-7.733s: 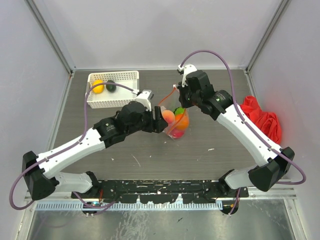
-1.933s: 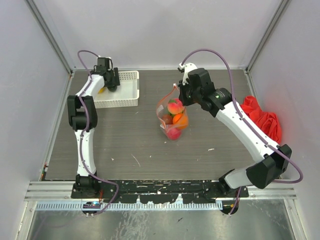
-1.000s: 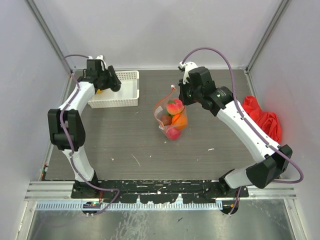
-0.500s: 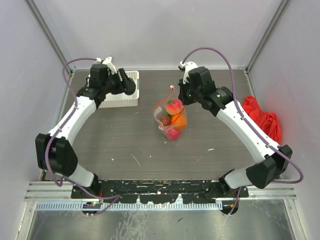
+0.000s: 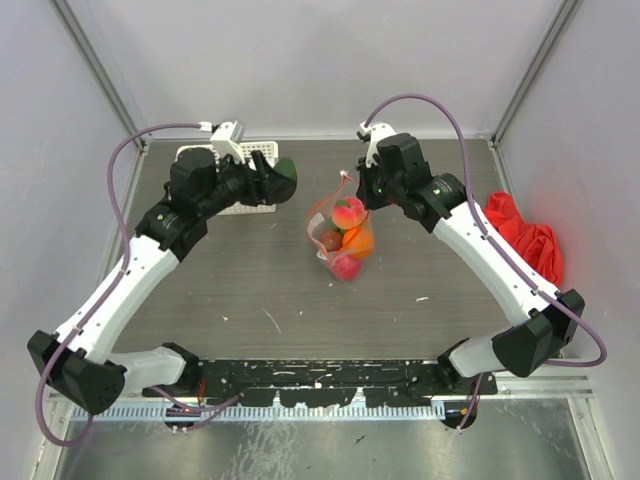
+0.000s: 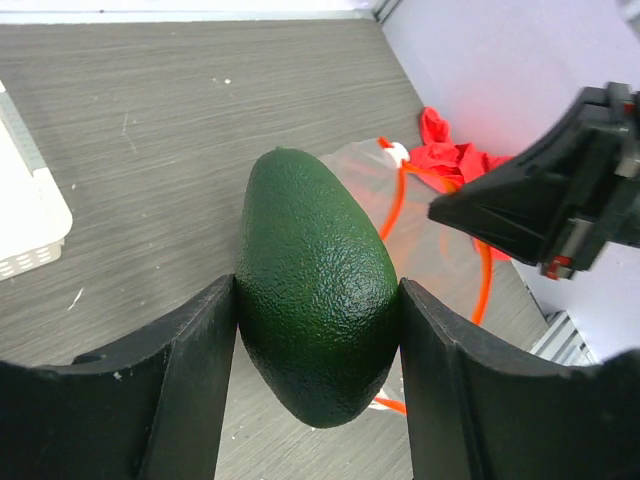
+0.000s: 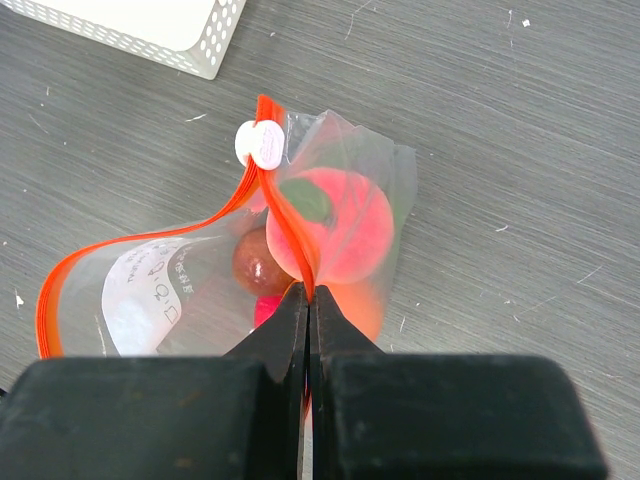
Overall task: Place the food in the zip-top bag and seal the zipper
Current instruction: Pick up the fake fruit from the bin, then place the fake fruit in the zipper food storage bag.
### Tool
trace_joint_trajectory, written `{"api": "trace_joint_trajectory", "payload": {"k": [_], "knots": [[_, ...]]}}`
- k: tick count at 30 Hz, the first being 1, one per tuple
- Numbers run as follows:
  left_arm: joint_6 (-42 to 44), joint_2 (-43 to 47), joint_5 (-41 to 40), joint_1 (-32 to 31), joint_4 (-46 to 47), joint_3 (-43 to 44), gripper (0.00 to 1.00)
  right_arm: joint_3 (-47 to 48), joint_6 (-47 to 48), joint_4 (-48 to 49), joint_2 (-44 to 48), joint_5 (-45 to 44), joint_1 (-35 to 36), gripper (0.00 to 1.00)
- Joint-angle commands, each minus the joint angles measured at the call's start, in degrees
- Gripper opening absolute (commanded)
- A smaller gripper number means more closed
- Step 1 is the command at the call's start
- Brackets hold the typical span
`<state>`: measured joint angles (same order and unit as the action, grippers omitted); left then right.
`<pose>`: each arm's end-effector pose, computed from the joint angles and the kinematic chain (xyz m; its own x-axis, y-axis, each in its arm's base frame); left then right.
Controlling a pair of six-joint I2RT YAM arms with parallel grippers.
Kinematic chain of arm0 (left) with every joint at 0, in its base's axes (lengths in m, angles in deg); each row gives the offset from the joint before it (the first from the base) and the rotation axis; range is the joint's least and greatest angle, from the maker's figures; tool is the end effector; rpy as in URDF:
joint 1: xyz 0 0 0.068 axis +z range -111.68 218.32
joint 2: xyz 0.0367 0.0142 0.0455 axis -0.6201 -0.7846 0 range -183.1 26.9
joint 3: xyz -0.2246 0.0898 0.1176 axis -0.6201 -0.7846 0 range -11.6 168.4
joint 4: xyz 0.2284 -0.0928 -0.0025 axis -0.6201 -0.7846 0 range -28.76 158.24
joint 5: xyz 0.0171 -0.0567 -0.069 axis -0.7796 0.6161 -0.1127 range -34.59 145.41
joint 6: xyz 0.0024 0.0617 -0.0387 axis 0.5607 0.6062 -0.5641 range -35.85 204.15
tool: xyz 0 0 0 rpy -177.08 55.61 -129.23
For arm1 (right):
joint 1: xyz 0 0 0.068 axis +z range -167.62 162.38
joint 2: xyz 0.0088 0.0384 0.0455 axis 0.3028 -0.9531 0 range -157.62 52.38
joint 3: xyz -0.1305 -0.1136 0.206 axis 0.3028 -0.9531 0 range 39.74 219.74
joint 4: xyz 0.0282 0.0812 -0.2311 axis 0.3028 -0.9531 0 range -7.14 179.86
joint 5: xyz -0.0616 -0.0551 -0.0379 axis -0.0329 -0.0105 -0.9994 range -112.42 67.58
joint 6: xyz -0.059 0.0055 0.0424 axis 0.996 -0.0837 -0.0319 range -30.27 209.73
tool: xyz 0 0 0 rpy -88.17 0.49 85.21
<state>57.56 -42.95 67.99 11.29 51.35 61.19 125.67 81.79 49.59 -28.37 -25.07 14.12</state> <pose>0.2481 -0.1413 0.3972 -0.4747 -0.2483 -0.8444 0.4690 0.7405 -0.4814 0.2658 0.1614 0.3733 -0.5524 -0.1794 -0.8141 -0.4210 0.9029 0.0867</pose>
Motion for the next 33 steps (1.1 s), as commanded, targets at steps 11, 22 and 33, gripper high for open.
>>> {"api": "trace_joint_trajectory", "payload": {"k": [11,22,33], "knots": [[1.69,1.90,-6.35,-16.14,7.14,-0.76,0.22,1.58,-1.47,3.81,2.08,0.37,-0.11,0.00],[4.21,-6.75,-12.64,-22.20,7.86,1.75,0.26,1.37,-1.70,3.71,2.39,0.97,-0.11,0.00],[5.19,-9.22,-17.85,-25.92,2.72,1.57,0.41,0.80,-1.55,3.88,2.53,1.16,-0.11,0.00]]}}
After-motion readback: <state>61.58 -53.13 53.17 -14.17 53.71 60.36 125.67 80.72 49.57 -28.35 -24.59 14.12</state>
